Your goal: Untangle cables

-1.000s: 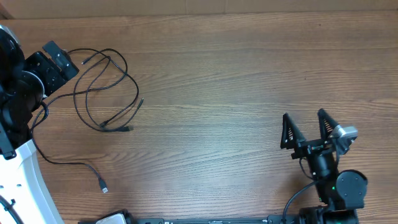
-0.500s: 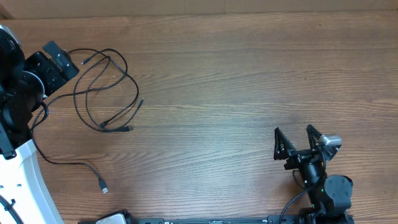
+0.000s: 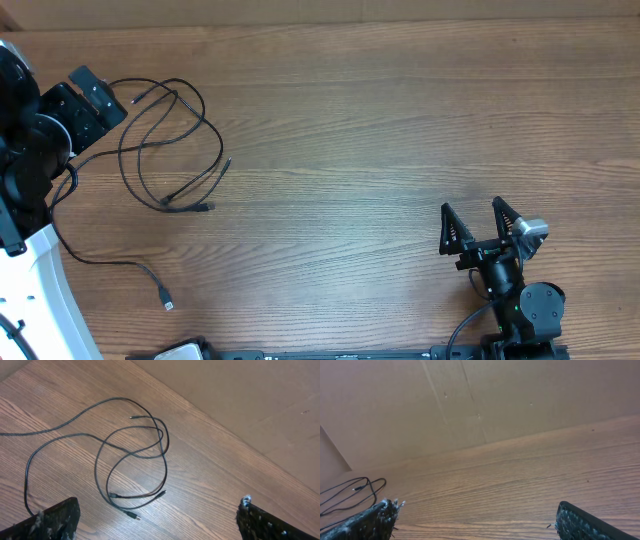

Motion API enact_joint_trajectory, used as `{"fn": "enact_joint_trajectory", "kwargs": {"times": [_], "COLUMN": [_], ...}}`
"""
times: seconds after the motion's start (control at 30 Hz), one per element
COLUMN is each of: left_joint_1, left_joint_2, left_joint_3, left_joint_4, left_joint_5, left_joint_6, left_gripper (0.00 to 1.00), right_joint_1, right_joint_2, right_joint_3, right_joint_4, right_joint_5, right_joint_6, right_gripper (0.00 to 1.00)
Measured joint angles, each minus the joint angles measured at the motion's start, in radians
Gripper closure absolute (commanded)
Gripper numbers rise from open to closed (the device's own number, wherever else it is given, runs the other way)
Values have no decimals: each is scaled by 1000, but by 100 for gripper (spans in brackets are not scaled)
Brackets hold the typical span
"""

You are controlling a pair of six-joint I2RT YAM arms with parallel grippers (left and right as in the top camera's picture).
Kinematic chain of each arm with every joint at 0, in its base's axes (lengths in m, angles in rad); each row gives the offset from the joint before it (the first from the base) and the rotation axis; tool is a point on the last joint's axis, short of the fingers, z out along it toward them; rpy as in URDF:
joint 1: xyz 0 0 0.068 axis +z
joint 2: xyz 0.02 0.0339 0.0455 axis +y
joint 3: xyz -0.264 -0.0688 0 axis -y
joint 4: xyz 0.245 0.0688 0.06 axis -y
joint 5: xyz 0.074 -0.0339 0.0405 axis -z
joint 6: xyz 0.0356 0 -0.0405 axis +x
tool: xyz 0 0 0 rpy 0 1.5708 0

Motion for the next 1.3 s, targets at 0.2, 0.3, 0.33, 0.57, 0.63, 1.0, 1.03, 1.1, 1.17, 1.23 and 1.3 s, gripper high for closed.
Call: {"fn": "enact_joint_trajectory", "kwargs": {"times": [0.2, 0.3, 0.33, 0.57, 0.63, 1.0, 1.03, 1.1, 1.17, 1.23, 1.3], "left_joint_1": [0, 0, 0, 0, -10, -205, -212, -217, -217, -224, -237], "left_joint_2": [0, 0, 0, 0, 0, -259, -310, -406, -497, -582, -669], "left_joint_3": [0, 0, 0, 0, 0, -351, -418, -547, -675, -792, -919], "left_joint_4": [0, 0, 0, 0, 0, 5, 2, 0, 18, 79, 232], "left_joint_5": [0, 0, 0, 0, -1, 3, 3, -2, -16, -33, -50], "left_joint_6": [0, 0, 0, 0, 0, 0, 0, 2, 5, 4, 5], "left_gripper": [0, 0, 0, 1, 0, 0, 1, 0, 0, 0, 0], "right_joint_1": [0, 0, 0, 0, 0, 0, 0, 0, 0, 0, 0], "right_joint_2": [0, 0, 0, 0, 0, 0, 0, 0, 0, 0, 0], "right_joint_3": [0, 0, 0, 0, 0, 0, 0, 0, 0, 0, 0], "right_joint_4": [0, 0, 0, 0, 0, 0, 1, 0, 1, -1, 0], "right_joint_5": [0, 0, 0, 1, 2, 2, 2, 2, 2, 2, 2], "right_joint_6": [0, 0, 0, 0, 0, 0, 1, 0, 0, 0, 0], "right_gripper": [0, 0, 0, 0, 0, 0, 0, 0, 0, 0, 0]}}
